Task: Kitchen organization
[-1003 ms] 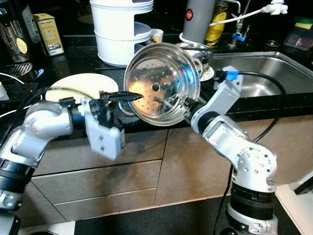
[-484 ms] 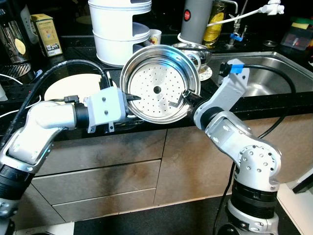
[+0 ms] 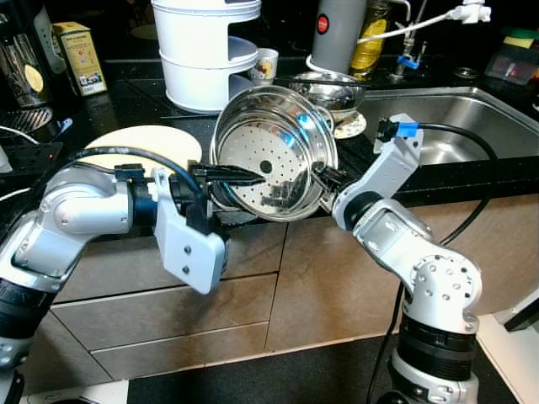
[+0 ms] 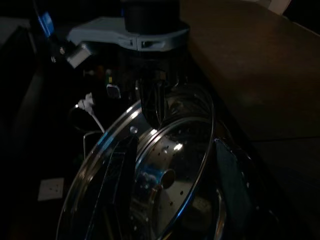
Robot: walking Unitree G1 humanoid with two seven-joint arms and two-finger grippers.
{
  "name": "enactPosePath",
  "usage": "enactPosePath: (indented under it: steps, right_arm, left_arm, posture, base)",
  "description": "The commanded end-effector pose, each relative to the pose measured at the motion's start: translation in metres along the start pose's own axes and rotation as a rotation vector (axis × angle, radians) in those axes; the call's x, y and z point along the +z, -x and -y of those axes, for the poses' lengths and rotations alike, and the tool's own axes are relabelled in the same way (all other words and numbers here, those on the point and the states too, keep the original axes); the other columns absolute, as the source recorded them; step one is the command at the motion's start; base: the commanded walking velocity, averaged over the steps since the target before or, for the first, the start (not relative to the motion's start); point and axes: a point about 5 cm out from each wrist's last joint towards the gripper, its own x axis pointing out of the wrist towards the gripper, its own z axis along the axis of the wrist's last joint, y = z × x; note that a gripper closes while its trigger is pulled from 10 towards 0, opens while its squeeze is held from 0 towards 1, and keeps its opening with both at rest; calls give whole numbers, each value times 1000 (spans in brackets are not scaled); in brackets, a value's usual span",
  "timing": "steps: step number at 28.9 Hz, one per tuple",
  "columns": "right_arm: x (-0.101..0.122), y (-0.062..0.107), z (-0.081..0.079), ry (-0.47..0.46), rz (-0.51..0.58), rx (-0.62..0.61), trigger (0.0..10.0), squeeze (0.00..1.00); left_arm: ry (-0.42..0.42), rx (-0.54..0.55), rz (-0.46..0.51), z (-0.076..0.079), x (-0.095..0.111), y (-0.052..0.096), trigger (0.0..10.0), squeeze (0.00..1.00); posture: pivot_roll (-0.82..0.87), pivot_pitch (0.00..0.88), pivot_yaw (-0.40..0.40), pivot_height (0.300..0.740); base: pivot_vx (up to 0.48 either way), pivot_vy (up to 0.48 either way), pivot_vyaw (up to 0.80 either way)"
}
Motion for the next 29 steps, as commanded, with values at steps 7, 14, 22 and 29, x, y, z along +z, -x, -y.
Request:
enactPosePath:
  steps: [7,14,22,29]
  right_arm:
    - [-27,-3,18,143,-131,-104,0,0]
    - [0,-5,27,-154,81,-151,0,0]
    - [20,-2,10,-258,165,22,0,0]
    - [16,-2,6,-266,155,43,0,0]
  left_arm:
    - [-164,137,177,-47,32,-4,10000,0]
    - [-169,48,181,-29,29,-4,10000,0]
    - [-143,52,159,-27,21,0,10000,0]
    - [104,296,139,-51,11,7,10000,0]
  posture:
    - [-7,153,-41,740]
    - [-6,151,-36,740]
    - [-12,147,-32,740]
    - [-8,150,-34,740]
  base:
    - [0,0,0]
    - [0,0,0]
    - [0,0,0]
    - [0,0,0]
